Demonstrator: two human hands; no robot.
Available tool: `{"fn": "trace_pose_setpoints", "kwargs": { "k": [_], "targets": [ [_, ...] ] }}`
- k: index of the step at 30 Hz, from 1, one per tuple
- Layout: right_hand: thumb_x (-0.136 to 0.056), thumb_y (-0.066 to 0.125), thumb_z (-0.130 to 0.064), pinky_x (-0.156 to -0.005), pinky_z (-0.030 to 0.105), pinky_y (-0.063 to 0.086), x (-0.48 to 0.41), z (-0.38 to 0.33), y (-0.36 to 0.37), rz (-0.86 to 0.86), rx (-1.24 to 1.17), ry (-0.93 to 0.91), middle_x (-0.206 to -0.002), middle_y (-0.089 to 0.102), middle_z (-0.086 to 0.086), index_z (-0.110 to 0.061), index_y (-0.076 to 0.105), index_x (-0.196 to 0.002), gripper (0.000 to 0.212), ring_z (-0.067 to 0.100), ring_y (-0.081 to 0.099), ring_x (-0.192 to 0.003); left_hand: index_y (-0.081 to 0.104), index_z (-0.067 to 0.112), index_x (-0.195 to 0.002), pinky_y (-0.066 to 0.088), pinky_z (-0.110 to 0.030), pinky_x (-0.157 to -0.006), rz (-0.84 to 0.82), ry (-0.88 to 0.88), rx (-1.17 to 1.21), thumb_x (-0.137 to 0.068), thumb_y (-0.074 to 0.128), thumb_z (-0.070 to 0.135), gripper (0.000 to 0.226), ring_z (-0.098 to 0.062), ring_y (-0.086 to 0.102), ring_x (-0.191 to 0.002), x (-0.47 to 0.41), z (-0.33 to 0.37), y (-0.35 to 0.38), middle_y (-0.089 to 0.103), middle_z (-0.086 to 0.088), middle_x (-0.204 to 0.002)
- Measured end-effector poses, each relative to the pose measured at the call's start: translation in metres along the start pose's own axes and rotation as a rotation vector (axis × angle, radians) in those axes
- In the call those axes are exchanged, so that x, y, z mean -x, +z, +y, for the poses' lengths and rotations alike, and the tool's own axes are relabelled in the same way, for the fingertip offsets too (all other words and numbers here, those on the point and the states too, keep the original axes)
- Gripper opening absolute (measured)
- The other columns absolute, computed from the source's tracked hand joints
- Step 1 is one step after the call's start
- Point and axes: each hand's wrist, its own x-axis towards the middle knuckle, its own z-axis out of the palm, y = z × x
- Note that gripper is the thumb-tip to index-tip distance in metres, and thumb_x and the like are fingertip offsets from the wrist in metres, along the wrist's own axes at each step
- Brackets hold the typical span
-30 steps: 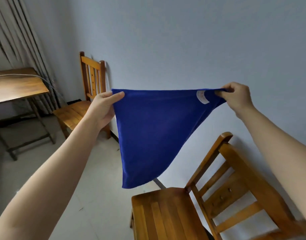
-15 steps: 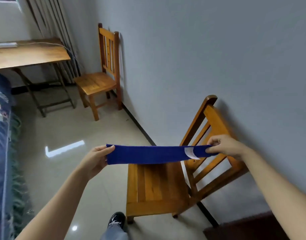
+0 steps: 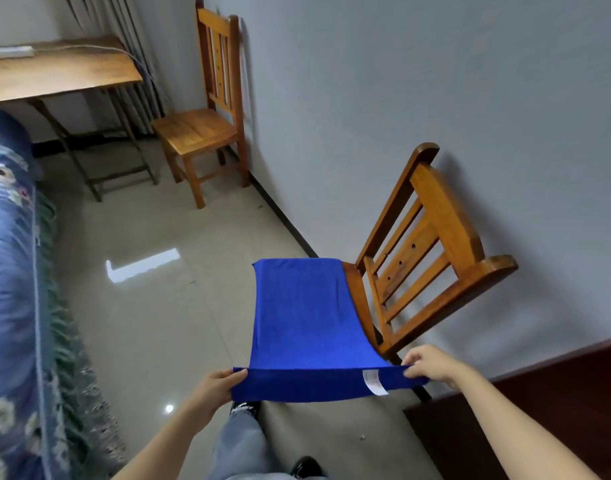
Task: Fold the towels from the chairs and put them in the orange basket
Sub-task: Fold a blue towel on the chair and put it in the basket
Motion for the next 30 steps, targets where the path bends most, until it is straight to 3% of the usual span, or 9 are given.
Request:
{"fn": "trace_pose_setpoints", "kwargs": {
  "k": [3, 10, 17, 21, 23, 26, 28, 30],
  "targets": [
    [-0.086, 0.061, -0.012, -0.069, 0.015, 0.047, 0.001, 0.003, 0.004, -0.044, 0.018, 0.031, -0.094, 0.060, -0.002, -0.018, 0.061, -0.086, 0.006, 0.010, 0.058, -0.089, 0.069, 0.006, -0.092, 0.051, -0.026, -0.074, 0.013, -0.011, -0.037, -0.093, 0.054, 0.013, 0.017, -0.021, 0.067, -0.081, 0.001, -0.003, 0.003, 0.074, -0.007, -0.084],
    [-0.084, 0.062, -0.009, -0.080, 0.030, 0.054, -0.009, 0.011, 0.013, -0.217, 0.065, 0.181, -0.096, 0.063, 0.001, -0.018, 0.061, -0.082, 0.009, 0.018, 0.061, -0.098, 0.070, 0.008, -0.084, 0.055, -0.024, -0.063, 0.059, -0.078, -0.075, -0.091, 0.057, 0.013, 0.015, -0.018, 0.067, -0.071, 0.005, -0.006, 0.004, 0.072, -0.012, -0.084],
    [-0.082, 0.062, 0.001, -0.065, 0.034, 0.056, -0.033, -0.010, 0.005, -0.423, 0.126, 0.409, -0.098, 0.059, 0.009, -0.011, 0.057, -0.086, 0.013, 0.024, 0.060, -0.089, 0.069, 0.005, -0.088, 0.054, -0.023, -0.053, 0.034, -0.152, -0.050, -0.091, 0.057, 0.012, 0.013, -0.017, 0.063, -0.062, -0.013, 0.006, 0.000, 0.068, -0.009, -0.076],
    [-0.084, 0.062, -0.005, -0.057, 0.030, 0.054, -0.047, -0.021, 0.006, -0.569, 0.300, 0.549, -0.098, 0.054, 0.007, -0.015, 0.047, -0.090, 0.019, 0.022, 0.058, -0.084, 0.068, 0.007, -0.095, 0.054, -0.025, -0.056, -0.104, -0.239, -0.108, -0.091, 0.057, 0.013, 0.013, -0.016, 0.064, -0.062, -0.034, 0.024, -0.002, 0.068, -0.008, -0.083],
    [-0.085, 0.060, -0.007, -0.053, 0.028, 0.050, -0.061, -0.027, 0.006, -0.489, 0.281, 0.510, -0.090, 0.053, 0.005, -0.015, 0.050, -0.089, 0.014, 0.020, 0.056, -0.078, 0.067, 0.007, -0.093, 0.054, -0.024, -0.057, -0.110, -0.244, -0.103, -0.092, 0.056, 0.013, 0.012, -0.017, 0.064, -0.064, -0.049, 0.037, -0.005, 0.067, -0.010, -0.088],
    [-0.087, 0.058, -0.007, -0.057, 0.026, 0.047, -0.080, -0.043, 0.003, -0.159, 0.088, 0.351, -0.080, 0.054, 0.002, -0.017, 0.054, -0.076, 0.015, 0.017, 0.054, -0.077, 0.063, 0.009, -0.081, 0.053, -0.019, -0.050, 0.018, -0.184, -0.040, -0.094, 0.052, 0.011, 0.017, -0.018, 0.060, -0.066, -0.070, 0.060, -0.008, 0.064, -0.010, -0.079],
    [-0.088, 0.057, -0.006, -0.062, 0.023, 0.044, -0.097, -0.056, 0.001, 0.000, -0.011, 0.308, -0.084, 0.057, 0.004, -0.017, 0.054, -0.075, 0.017, 0.015, 0.054, -0.078, 0.062, 0.009, -0.080, 0.054, -0.021, -0.056, 0.067, -0.173, 0.007, -0.094, 0.052, 0.011, 0.018, -0.021, 0.059, -0.069, -0.090, 0.072, -0.013, 0.063, -0.010, -0.078],
    [-0.088, 0.057, -0.005, -0.057, 0.020, 0.041, -0.110, -0.067, 0.000, 0.072, -0.069, 0.306, -0.087, 0.058, 0.007, -0.017, 0.054, -0.075, 0.017, 0.015, 0.054, -0.077, 0.063, 0.008, -0.081, 0.051, -0.027, -0.066, 0.105, -0.173, 0.054, -0.094, 0.053, 0.012, 0.016, -0.021, 0.059, -0.071, -0.106, 0.079, -0.018, 0.063, -0.010, -0.078]
  ]
}}
